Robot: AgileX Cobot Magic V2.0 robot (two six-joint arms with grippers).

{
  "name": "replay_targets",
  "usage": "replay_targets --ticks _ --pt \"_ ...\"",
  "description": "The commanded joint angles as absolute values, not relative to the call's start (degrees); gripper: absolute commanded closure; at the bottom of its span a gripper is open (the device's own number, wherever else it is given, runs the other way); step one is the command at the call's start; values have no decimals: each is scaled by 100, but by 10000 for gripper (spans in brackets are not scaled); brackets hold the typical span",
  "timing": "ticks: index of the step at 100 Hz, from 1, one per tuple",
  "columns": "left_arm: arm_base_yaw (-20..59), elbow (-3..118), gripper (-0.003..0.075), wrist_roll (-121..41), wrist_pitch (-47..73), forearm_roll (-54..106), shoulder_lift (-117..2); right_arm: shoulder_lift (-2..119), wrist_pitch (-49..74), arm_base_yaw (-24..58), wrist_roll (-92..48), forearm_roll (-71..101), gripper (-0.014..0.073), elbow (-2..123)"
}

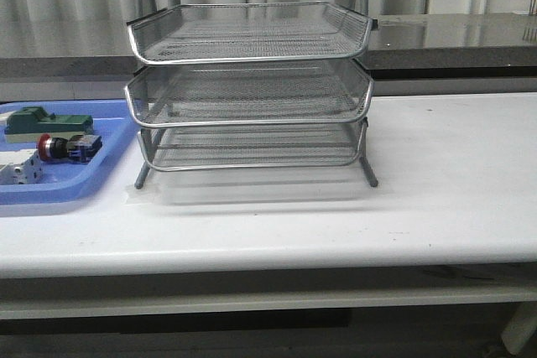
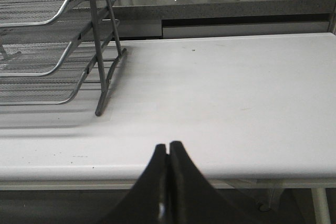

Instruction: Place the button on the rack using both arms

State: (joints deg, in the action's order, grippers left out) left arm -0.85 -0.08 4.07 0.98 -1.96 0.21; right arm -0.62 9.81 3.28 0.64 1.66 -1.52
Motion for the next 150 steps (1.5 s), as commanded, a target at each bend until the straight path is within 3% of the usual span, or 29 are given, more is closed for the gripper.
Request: replay_targets --ticks 1,85,113,150 --pt "-106 -274 741 472 -341 -173 228 -168 504 296 0 196 650 -61" --pt "-106 -274 741 472 -341 -173 228 -168 472 296 0 196 650 -61" --pt "-106 -274 741 472 -341 -173 228 -168 -241 296 0 213 650 129" --pt "-106 -274 741 472 -341 -173 228 807 1763 296 0 638 650 2095"
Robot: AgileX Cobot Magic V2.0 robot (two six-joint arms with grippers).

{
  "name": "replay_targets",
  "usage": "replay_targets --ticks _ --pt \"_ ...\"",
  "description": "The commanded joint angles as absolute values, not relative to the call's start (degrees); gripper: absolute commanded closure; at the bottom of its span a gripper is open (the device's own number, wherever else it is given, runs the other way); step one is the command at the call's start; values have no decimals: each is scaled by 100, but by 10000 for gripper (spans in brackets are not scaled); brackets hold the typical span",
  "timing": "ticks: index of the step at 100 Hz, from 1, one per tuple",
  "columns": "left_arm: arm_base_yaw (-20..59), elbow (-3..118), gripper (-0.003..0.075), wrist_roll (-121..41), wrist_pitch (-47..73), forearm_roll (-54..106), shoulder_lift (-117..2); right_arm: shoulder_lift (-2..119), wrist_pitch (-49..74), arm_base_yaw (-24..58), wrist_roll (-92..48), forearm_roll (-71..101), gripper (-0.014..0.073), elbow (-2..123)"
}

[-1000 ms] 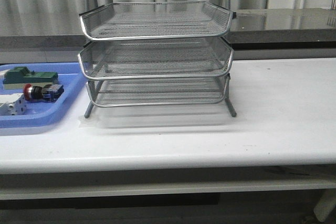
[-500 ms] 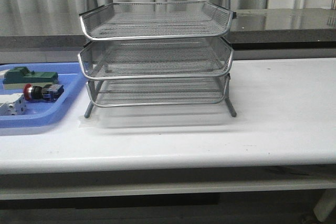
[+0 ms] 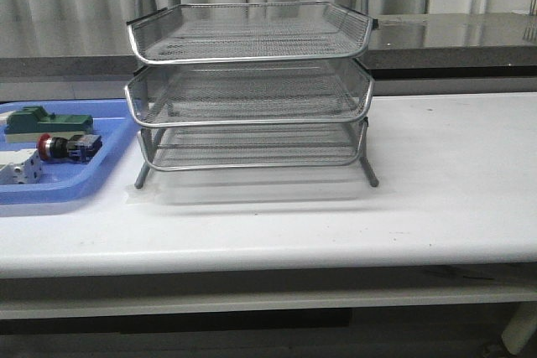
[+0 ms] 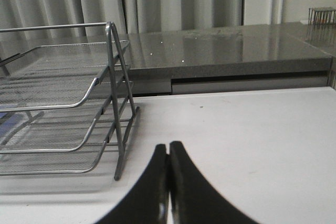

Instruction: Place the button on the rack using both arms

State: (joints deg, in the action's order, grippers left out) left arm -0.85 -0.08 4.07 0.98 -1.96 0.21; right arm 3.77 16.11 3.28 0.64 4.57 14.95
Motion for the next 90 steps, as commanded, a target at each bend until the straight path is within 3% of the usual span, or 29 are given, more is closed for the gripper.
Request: replay_targets --ticks 1,30,77,90 --pt "-106 -274 741 472 -341 -173 228 843 1817 296 0 675 650 2138" --pt "-106 -274 741 472 -341 -173 228 2616 3544 296 0 1297 650 3633" --pt "-106 -274 741 472 -341 -173 228 3987 3381 296 0 1695 645 3953" --pt "-106 -274 741 472 -341 -173 228 4001 3434 296 0 1776 538 3953"
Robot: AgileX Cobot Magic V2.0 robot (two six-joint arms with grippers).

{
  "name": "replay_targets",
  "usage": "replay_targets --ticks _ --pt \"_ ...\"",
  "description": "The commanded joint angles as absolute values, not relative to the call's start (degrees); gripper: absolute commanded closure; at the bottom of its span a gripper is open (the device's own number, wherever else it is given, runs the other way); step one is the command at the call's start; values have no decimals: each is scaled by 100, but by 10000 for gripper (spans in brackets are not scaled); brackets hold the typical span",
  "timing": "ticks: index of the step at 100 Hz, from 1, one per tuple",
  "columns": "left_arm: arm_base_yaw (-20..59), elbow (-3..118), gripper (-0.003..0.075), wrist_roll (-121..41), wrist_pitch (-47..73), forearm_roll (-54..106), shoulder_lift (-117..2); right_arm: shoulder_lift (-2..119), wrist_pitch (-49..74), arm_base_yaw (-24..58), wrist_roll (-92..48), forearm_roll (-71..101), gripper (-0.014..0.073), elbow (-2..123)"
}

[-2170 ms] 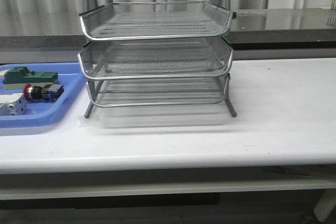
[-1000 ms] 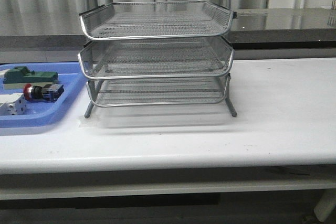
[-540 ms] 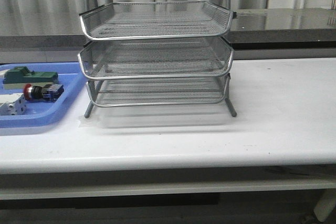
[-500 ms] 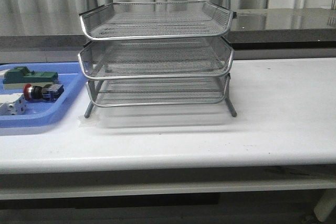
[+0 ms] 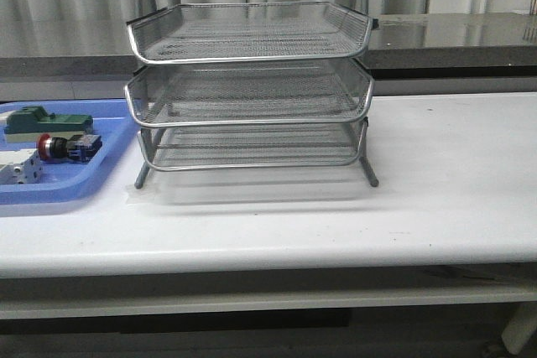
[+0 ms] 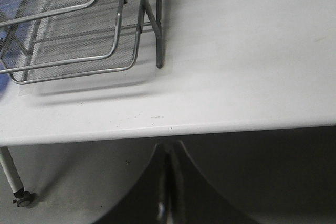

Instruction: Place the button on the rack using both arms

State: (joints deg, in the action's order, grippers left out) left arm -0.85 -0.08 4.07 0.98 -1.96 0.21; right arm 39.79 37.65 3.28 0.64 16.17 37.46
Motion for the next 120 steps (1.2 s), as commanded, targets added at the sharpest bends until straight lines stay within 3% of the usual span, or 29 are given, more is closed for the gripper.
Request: replay_targets --ticks 1,18,25,57,90,120 --pt "-106 -274 741 472 -341 -173 228 4001 3452 296 0 1790 528 3953" --pt "-106 -274 741 472 -341 -173 228 4001 3618 296 0 2538 170 3947" --pt "-106 -274 741 472 -341 -173 228 4001 3613 296 0 2767 103 3947" --pt "-106 -274 741 472 -341 -173 228 4748 3426 296 -555 4193 107 3947" --pt "-106 -274 741 472 -341 -173 228 6561 2820 296 -3050 6555 107 3974" --pt "-106 -274 741 472 -341 -173 228 8165 2978 502 -5273 8788 107 4501"
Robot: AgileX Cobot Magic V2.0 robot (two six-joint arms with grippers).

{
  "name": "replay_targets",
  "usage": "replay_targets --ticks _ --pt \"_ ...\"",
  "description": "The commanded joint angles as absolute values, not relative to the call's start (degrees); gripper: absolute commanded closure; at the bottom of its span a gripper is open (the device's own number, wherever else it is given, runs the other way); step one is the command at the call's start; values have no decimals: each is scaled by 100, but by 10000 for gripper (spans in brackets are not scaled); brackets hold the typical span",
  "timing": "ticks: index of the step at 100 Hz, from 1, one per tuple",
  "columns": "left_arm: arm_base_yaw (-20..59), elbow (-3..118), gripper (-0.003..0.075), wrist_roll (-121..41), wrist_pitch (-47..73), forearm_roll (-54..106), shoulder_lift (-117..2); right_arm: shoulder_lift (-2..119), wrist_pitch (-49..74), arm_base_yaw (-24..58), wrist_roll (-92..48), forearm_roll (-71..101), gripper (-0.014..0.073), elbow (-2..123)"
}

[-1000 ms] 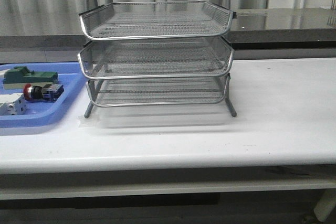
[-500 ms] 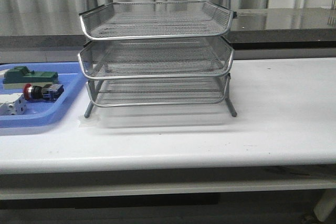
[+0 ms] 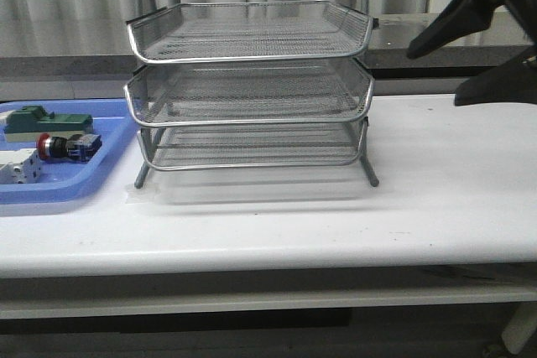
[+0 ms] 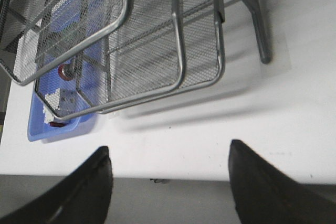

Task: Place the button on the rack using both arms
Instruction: 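Reach the right gripper to the middle mesh tray's front edge and grasp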

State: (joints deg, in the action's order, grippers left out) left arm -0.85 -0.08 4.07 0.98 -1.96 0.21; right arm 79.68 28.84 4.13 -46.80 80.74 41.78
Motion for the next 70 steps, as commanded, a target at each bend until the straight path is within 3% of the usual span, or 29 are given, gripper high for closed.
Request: replay_targets --ticks 1,58,70 --pt "-106 -274 741 472 -341 -173 228 8197 2978 523 -5340 8840 107 4519" --pt "-106 -274 741 472 -341 -173 228 10034 3006 1006 -5596 9285 110 5928" --pt "-106 -274 741 472 -341 -173 228 10141 3006 1006 -5596 9313 198 5992"
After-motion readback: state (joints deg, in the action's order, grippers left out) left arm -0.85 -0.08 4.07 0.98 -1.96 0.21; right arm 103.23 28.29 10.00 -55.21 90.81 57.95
